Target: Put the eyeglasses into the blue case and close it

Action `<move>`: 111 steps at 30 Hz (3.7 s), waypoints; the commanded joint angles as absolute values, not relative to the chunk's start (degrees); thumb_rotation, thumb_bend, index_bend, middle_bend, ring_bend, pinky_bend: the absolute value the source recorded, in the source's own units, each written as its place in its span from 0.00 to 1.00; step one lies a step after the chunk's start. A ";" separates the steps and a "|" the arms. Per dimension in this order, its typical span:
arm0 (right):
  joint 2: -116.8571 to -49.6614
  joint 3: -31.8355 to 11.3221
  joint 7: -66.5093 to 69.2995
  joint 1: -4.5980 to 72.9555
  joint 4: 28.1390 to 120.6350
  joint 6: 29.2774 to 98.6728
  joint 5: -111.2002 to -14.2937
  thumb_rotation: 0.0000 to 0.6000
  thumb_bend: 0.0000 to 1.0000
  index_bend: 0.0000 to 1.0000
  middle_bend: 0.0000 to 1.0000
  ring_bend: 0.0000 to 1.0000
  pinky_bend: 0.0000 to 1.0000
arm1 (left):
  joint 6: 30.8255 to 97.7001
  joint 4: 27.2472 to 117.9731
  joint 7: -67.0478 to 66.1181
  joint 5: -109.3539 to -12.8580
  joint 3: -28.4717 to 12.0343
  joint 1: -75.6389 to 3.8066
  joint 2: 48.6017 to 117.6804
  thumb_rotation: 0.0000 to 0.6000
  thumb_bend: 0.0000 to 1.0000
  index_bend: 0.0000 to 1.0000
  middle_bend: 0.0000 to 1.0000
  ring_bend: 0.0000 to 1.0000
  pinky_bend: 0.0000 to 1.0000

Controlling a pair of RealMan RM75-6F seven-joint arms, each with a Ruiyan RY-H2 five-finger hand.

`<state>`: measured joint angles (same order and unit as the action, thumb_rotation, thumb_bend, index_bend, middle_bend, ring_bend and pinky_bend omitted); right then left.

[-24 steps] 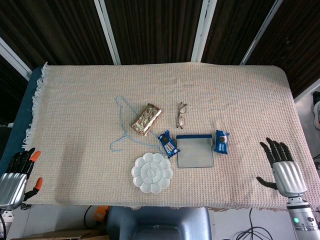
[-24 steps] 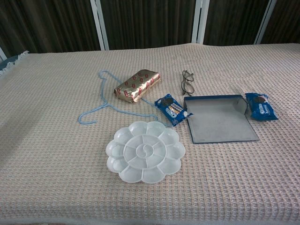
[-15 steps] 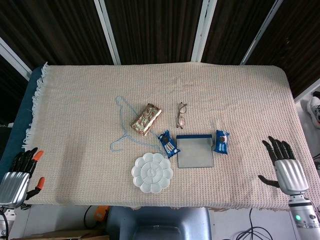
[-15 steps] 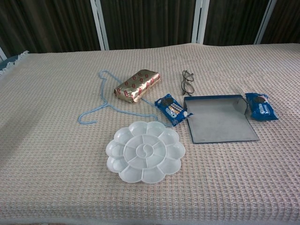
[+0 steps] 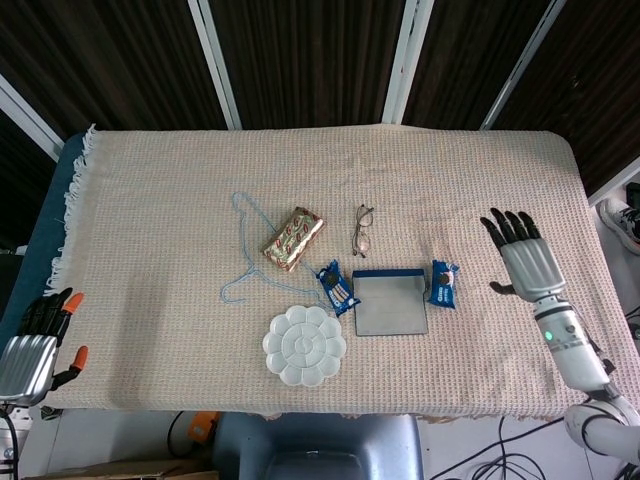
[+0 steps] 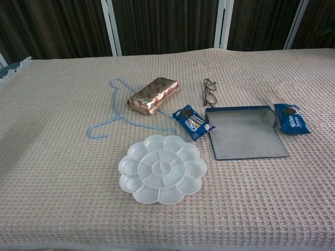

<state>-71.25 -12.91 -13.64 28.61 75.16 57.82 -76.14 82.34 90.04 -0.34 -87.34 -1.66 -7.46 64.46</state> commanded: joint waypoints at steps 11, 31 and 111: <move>-88.16 -16.03 -35.47 50.64 51.27 40.73 -68.01 1.00 0.20 0.14 0.00 0.00 0.02 | 80.23 89.21 0.65 -83.72 -3.40 -8.61 64.62 1.00 0.40 0.00 0.00 0.00 0.03; -103.73 -11.69 -44.96 63.13 34.76 32.86 -68.24 1.00 0.19 0.20 0.00 0.00 0.00 | 78.85 89.52 0.01 -80.89 -4.20 -9.19 64.93 1.00 0.41 0.00 0.00 0.00 0.03; -97.57 -7.27 -41.88 58.05 41.22 33.58 -66.83 1.00 0.78 0.73 0.02 0.00 0.04 | 78.75 90.47 -1.29 -82.18 -3.11 -9.64 64.88 1.00 0.41 0.00 0.00 0.00 0.03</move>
